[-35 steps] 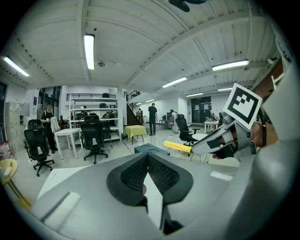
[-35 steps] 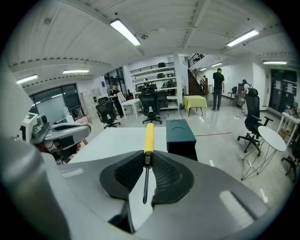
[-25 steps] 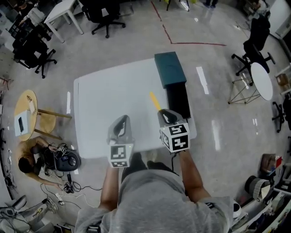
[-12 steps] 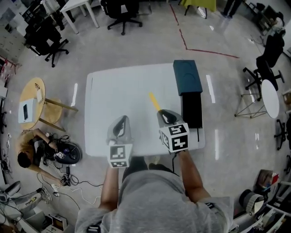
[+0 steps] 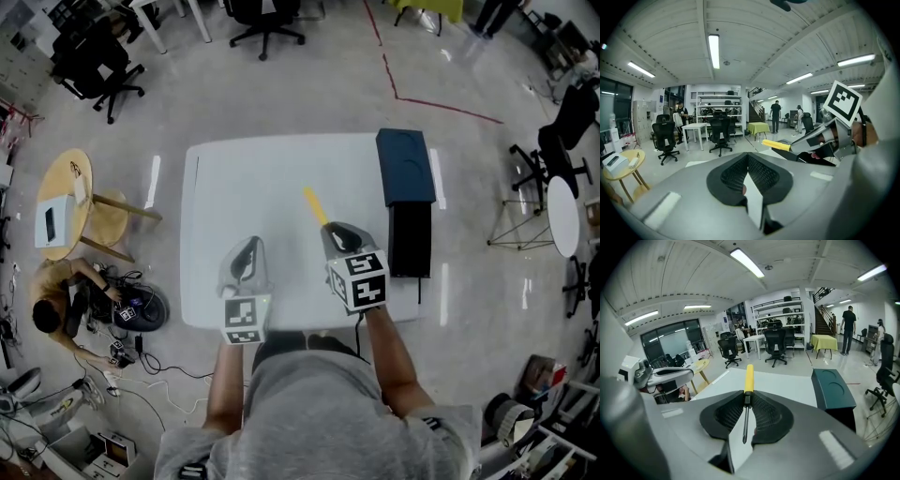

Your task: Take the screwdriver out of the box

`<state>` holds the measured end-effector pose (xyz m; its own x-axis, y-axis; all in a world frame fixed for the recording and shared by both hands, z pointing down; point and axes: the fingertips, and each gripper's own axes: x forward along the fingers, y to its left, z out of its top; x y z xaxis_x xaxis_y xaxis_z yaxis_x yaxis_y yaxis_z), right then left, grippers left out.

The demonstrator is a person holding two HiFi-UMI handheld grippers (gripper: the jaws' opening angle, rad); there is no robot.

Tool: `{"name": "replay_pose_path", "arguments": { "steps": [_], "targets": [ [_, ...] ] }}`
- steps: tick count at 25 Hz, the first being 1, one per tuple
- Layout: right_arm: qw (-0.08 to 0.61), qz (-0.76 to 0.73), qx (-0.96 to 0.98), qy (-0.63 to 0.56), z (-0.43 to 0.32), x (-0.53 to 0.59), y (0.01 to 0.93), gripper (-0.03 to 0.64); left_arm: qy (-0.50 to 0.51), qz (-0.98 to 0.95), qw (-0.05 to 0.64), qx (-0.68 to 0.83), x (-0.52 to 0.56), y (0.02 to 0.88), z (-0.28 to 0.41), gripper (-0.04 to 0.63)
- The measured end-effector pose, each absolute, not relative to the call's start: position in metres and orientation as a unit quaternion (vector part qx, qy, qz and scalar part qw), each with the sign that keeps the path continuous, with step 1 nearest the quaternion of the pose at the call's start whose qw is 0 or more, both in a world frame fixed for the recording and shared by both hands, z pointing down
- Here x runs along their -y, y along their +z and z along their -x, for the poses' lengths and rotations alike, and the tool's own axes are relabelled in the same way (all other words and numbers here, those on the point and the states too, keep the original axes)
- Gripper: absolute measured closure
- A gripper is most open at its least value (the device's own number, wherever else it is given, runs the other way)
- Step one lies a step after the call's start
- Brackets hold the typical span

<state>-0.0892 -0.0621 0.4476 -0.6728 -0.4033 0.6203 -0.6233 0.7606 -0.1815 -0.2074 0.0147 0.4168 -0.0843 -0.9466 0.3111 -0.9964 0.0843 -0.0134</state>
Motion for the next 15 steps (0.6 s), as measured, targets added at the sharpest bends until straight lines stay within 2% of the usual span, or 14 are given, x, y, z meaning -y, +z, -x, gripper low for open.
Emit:
{"name": "replay_pose_path", "arguments": {
  "steps": [15],
  "targets": [
    [0.320, -0.273, 0.880, 0.222, 0.150, 0.108, 0.494, 0.554, 0.126, -0.666, 0.161, 0.718, 0.037, 0.464, 0.264, 0.584]
  ]
}}
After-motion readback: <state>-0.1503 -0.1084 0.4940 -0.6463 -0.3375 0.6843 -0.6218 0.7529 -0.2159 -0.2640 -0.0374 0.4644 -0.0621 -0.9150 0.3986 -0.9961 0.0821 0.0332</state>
